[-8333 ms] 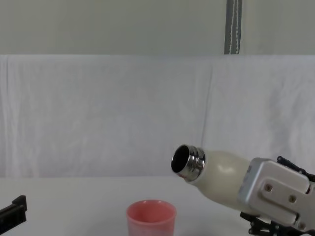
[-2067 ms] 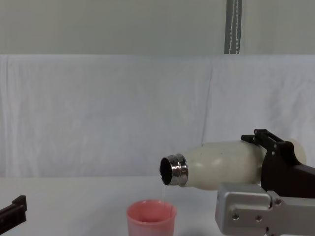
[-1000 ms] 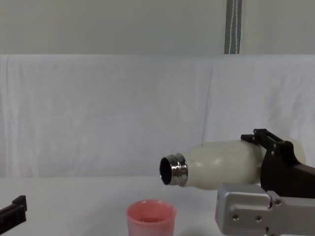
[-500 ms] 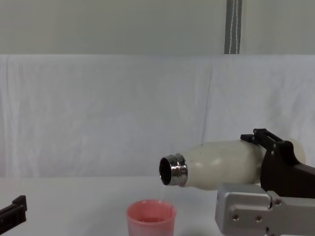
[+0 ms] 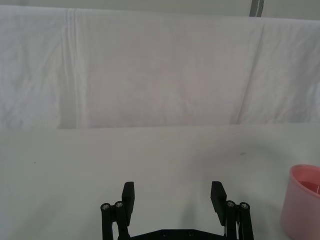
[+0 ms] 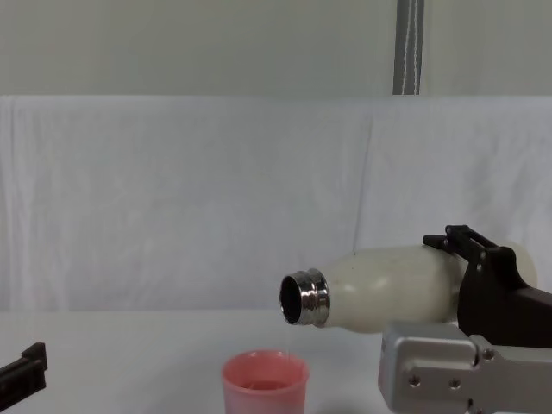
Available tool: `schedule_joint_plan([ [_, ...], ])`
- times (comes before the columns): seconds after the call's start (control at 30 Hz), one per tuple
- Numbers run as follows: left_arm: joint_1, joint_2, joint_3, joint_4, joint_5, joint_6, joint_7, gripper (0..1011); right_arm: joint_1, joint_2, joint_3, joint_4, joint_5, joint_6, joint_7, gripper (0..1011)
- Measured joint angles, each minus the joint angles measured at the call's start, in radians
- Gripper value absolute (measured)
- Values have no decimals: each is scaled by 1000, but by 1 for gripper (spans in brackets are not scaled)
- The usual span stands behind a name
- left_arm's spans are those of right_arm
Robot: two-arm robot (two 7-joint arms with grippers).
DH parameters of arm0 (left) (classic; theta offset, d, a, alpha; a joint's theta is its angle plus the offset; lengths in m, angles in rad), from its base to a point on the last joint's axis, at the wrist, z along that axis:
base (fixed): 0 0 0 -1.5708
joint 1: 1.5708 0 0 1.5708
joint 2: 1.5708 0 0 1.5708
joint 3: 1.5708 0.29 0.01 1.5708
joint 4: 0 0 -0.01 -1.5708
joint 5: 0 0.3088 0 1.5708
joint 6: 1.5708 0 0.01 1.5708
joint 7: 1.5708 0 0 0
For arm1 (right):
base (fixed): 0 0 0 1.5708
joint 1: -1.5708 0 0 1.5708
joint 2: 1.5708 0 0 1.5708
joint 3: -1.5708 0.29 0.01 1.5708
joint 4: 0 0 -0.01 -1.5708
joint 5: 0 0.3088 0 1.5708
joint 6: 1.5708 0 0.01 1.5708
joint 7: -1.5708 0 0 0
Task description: Grasp the thermos with one hand and pour water into the cup lid.
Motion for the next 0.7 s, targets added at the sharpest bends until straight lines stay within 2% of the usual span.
schedule_joint_plan([
  [0.7, 0, 0, 0, 0, 0, 0, 0, 1001, 0, 4, 1, -4, -1, -1, 1, 950],
])
